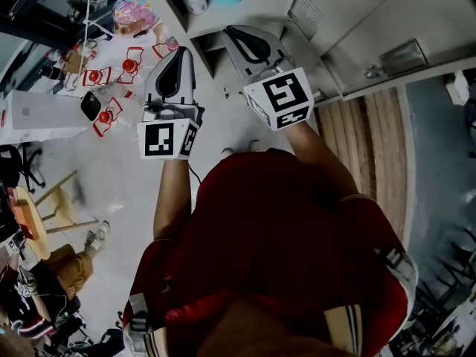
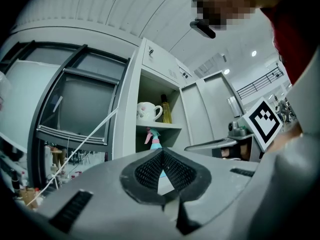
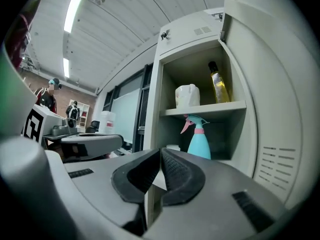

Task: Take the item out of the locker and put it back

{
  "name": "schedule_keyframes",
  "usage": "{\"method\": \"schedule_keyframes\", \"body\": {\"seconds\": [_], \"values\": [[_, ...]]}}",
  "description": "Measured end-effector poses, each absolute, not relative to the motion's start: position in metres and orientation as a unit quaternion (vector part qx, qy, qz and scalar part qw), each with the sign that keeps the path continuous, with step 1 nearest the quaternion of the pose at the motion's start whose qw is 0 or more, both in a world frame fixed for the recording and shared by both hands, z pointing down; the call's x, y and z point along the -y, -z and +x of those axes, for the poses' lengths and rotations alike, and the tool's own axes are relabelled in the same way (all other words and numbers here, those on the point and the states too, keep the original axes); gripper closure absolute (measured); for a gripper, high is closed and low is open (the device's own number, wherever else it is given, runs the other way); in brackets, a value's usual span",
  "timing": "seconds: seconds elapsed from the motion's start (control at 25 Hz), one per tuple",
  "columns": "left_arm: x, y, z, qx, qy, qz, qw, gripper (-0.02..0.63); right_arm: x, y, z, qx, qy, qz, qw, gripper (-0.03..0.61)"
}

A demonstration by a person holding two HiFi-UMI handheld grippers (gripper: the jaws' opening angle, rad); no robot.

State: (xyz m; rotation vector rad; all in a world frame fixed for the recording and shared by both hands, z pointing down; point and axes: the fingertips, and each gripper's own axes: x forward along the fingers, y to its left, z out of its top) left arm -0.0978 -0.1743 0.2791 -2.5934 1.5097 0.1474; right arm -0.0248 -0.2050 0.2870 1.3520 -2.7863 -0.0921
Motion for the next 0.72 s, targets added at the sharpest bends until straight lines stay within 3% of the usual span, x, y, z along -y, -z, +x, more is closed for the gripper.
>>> {"method": "schedule_keyframes", "body": {"seconds": [0.72], "values": [[0.154,-0.279,-0.100,-0.509,-0.031,-0.858,0.060,0.607,0.166,-0.297,-0.032,0.915,0.033,0.402,-0.011,0.580]]}}
